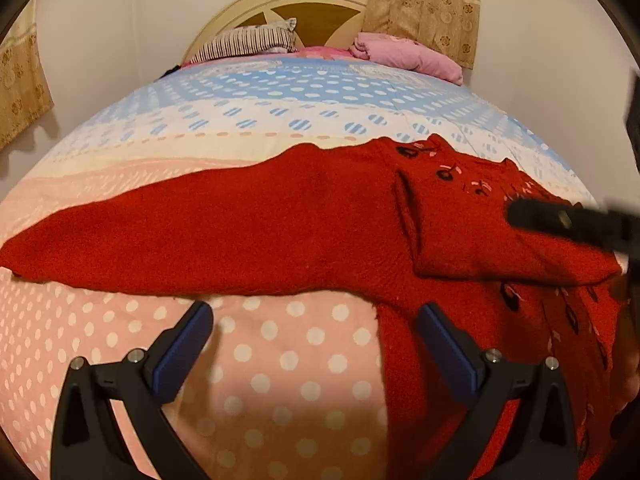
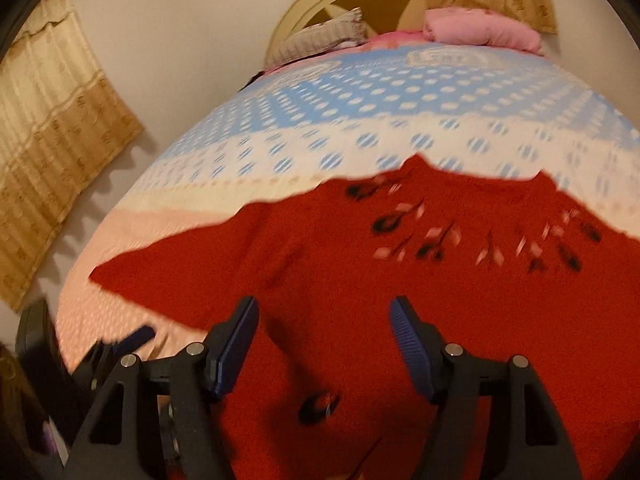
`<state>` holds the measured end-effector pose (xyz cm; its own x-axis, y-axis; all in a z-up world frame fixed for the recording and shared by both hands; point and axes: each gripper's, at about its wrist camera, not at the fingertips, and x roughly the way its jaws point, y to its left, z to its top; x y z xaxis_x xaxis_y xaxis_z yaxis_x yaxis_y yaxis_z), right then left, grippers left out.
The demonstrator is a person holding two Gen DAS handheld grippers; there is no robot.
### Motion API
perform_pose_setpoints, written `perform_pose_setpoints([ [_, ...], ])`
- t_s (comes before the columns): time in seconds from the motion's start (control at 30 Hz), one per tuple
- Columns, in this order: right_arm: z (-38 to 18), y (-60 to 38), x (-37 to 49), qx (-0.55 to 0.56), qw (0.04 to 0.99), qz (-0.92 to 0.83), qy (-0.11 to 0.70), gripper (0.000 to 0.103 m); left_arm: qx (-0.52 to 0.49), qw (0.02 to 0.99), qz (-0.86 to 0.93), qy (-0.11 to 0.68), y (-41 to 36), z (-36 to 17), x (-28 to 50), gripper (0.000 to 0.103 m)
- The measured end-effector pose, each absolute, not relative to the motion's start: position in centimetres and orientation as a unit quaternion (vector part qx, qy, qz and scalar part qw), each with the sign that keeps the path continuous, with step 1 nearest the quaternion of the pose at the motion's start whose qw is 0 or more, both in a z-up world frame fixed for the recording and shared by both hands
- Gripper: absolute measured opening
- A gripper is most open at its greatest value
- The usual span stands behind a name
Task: Fold small clothes
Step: 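Lift the sleeve and fold it across the sweater body with the right gripper, then release the sleeve onto the sweater and open the right gripper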
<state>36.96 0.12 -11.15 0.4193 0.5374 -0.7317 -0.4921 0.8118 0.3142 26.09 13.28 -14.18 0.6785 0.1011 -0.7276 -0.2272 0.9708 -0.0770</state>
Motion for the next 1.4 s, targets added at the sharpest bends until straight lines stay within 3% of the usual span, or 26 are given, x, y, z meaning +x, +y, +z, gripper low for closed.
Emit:
perform_pose_setpoints([
  [0.3, -11.0, -8.5, 33.3, -0.050, 0.885, 0.200, 0.418, 0.071, -0.071, 0.931, 0.031, 0.358, 11.7, -10.5, 27.4, 0.102],
  [0.5, -13.4, -9.7, 31.8, -0.047, 0.880, 0.195, 0.431, 0.073, -0.049, 0.914, 0.006, 0.403, 8.8, -12.8, 32.3, 0.075],
  [0.57, -14.3, -9.6, 31.3, -0.060, 0.877, 0.192, 0.437, 0.073, -0.047, 0.902, 0.016, 0.429, 8.6, -14.3, 33.3, 0.051],
  [0.6, -14.1, -9.6, 31.1, -0.064, 0.878, 0.195, 0.433, 0.073, -0.059, 0.898, 0.013, 0.436, 8.9, -14.6, 33.4, 0.050],
  [0.63, -13.7, -9.7, 30.8, -0.062, 0.879, 0.204, 0.427, 0.073, -0.065, 0.902, 0.012, 0.427, 9.0, -14.4, 33.2, 0.034],
  [0.67, -13.2, -10.1, 30.5, -0.055, 0.881, 0.216, 0.417, 0.073, -0.064, 0.905, 0.001, 0.421, 9.0, -14.0, 33.0, 0.008],
  [1.2, -14.4, -11.2, 31.2, -0.037, 0.877, 0.191, 0.439, 0.078, -0.092, 0.916, 0.002, 0.390, 9.6, -12.6, 30.2, 0.007],
  [1.4, -11.2, -13.6, 30.9, 0.009, 0.904, 0.185, 0.385, 0.078, -0.102, 0.913, 0.009, 0.396, 10.3, -13.5, 30.1, 0.007],
])
